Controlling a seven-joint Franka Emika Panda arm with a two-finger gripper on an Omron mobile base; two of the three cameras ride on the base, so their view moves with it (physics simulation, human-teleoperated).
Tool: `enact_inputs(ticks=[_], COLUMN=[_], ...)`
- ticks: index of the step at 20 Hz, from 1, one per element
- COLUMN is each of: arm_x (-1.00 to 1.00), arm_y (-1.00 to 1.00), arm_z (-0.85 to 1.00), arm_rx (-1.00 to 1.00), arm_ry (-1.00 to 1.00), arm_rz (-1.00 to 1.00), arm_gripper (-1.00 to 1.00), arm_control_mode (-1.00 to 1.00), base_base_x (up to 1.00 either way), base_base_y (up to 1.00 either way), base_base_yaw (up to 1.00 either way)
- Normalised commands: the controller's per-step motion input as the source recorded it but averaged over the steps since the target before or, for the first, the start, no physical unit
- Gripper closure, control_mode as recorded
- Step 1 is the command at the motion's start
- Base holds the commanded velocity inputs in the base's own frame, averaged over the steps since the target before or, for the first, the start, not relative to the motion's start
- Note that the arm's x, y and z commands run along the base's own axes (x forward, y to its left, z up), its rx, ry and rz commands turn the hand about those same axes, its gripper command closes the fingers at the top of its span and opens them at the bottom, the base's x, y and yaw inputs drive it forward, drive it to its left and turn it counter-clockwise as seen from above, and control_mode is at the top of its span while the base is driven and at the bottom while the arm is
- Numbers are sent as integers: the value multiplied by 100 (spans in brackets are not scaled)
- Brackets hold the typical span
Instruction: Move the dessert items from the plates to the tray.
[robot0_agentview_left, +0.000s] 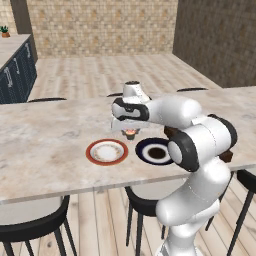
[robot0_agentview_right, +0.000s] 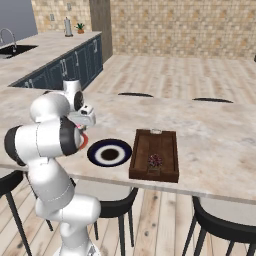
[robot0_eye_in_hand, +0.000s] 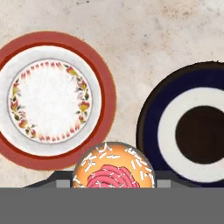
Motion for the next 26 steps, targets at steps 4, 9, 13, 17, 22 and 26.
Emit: enact_inputs(ticks=[4,9,13,17,22,26], arm_x=[-17,-2,0,0,0,0], arm_y=[-84,-91,-91,-88,-86,-83], arm_z=[10,0,0,0,0,0], arm_rx=[0,0,0,0,0,0], arm_ry=[0,0,1,2,3,3], arm_rz=[0,0,0,0,0,0], arm_gripper=[100,100,100,100,100,100], arm_control_mode=[-100,-100,-100,-100,-100,-100], base_base_x=[0,0,0,0,0,0], base_base_y=[0,0,0,0,0,0], base_base_yaw=[0,0,0,0,0,0])
